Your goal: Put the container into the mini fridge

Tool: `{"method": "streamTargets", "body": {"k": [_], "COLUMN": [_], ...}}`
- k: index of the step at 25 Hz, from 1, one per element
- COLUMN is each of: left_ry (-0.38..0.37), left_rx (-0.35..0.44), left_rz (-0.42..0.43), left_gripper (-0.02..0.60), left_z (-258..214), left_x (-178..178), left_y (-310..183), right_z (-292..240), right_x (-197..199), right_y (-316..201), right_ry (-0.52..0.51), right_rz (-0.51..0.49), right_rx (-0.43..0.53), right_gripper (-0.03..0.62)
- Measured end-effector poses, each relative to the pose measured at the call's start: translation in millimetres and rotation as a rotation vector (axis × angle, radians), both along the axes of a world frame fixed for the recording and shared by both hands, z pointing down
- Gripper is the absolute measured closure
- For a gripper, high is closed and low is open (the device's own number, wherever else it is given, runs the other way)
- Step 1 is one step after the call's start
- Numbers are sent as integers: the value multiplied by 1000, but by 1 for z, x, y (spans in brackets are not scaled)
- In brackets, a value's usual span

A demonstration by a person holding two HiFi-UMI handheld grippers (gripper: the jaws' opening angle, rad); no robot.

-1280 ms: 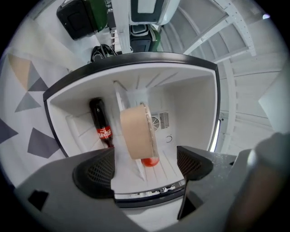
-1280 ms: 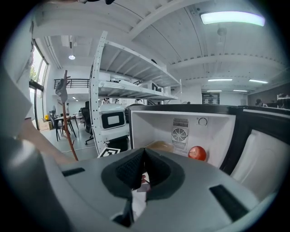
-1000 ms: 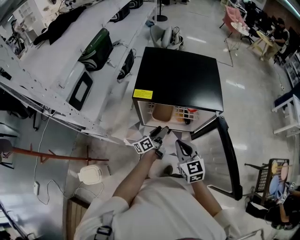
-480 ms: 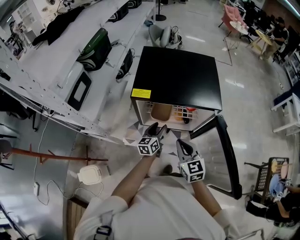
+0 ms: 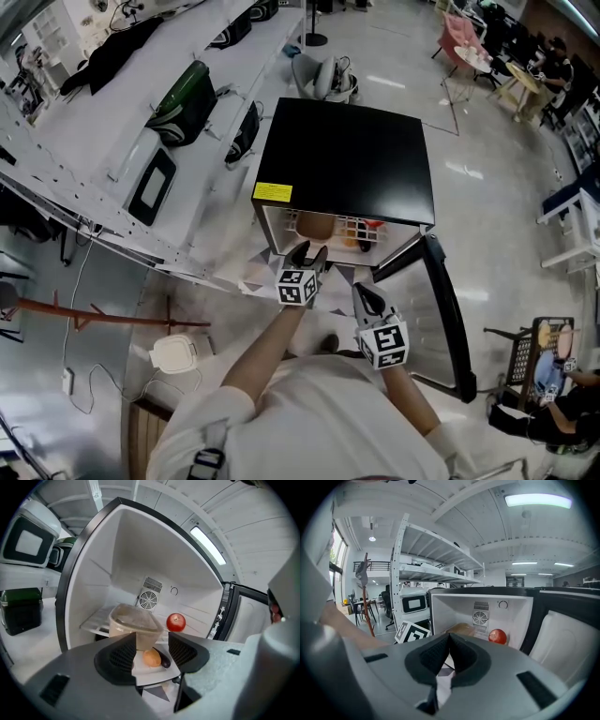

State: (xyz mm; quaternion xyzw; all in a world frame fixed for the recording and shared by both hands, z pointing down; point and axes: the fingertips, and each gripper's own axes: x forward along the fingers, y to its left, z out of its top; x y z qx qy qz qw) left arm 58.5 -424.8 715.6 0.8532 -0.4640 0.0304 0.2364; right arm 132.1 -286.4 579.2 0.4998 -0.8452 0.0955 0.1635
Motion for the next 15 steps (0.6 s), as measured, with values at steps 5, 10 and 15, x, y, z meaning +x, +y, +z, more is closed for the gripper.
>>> {"method": "streamTargets", "body": {"k": [5, 10, 15], "left_ry": [-10, -12, -2], "left_rx": [12, 34, 62], "left_rz": [3, 18, 51], "left_gripper": [365, 364, 365], "left_z": [-1, -10, -25], "left_x": [5, 9, 8], "left_y": [-11, -9, 3], "right_z": [0, -2, -4], "right_x": [6, 11, 8], "right_y": [1, 2, 4], "right_ry": [0, -1, -4], "right_rz": [-1, 5, 17], "right_rx": [-2, 5, 14], "right_gripper": [588, 588, 588]}}
